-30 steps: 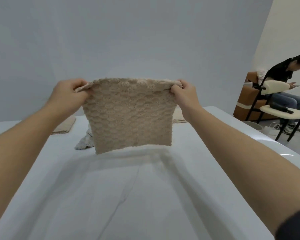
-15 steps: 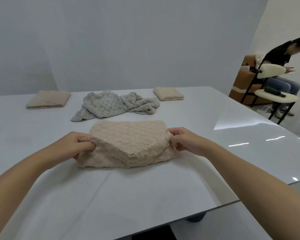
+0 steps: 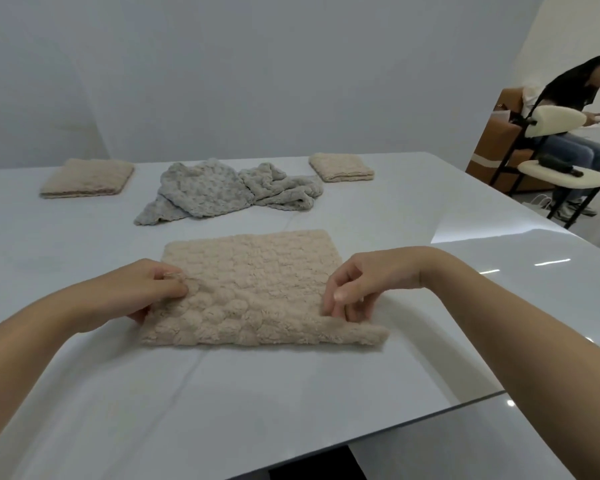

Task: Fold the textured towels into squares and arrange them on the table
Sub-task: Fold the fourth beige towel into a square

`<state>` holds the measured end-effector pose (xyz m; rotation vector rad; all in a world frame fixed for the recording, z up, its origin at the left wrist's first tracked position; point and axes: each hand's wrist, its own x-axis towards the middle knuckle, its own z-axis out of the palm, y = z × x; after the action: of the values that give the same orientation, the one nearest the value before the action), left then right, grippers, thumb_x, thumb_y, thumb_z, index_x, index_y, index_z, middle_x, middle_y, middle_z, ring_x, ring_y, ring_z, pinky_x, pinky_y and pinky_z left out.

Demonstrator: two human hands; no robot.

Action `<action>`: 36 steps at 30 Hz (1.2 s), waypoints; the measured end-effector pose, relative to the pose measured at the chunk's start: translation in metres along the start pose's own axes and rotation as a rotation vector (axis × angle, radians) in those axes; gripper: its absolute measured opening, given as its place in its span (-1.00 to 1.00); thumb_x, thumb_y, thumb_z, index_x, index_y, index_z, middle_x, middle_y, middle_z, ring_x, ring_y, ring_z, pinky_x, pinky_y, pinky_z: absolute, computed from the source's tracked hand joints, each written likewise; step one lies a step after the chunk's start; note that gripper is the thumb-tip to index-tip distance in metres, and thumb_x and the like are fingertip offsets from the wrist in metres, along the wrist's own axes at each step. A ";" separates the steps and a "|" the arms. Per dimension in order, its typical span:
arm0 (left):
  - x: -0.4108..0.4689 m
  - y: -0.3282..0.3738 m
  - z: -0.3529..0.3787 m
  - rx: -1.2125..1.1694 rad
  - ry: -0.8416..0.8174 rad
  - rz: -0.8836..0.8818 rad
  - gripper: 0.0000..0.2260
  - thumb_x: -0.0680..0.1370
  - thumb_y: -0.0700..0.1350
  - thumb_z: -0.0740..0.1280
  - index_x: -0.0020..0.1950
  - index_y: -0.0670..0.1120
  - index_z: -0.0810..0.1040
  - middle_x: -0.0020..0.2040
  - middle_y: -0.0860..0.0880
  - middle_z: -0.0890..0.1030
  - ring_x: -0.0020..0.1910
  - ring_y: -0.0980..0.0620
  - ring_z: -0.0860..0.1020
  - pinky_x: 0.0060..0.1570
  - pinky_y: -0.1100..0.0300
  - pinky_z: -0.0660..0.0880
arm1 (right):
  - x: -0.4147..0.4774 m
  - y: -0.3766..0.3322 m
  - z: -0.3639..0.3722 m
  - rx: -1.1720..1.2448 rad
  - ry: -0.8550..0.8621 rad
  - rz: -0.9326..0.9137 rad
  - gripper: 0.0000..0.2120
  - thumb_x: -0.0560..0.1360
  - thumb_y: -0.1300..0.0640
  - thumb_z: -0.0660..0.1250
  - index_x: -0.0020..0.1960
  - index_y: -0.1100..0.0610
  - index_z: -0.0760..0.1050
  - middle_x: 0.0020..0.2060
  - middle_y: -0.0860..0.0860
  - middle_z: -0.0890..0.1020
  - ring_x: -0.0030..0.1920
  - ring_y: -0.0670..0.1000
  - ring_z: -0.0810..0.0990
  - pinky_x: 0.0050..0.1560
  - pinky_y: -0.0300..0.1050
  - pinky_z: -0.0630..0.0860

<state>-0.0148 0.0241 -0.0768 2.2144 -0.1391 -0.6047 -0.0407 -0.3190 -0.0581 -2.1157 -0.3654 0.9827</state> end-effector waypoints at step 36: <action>0.076 -0.024 -0.002 0.486 0.671 0.142 -0.77 0.53 -0.14 0.29 0.18 -0.06 0.56 0.05 -0.06 0.50 0.17 -0.14 0.42 0.16 -0.07 0.29 | 0.103 0.023 -0.030 -0.572 0.987 0.107 -0.71 0.46 0.08 0.25 0.17 0.01 0.48 0.02 -0.03 0.52 0.07 0.05 0.46 0.04 -0.01 0.29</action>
<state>0.0504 0.0191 -0.1217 2.7203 -0.0966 0.3022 0.0482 -0.2950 -0.1170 -2.8451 -0.0145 -0.2392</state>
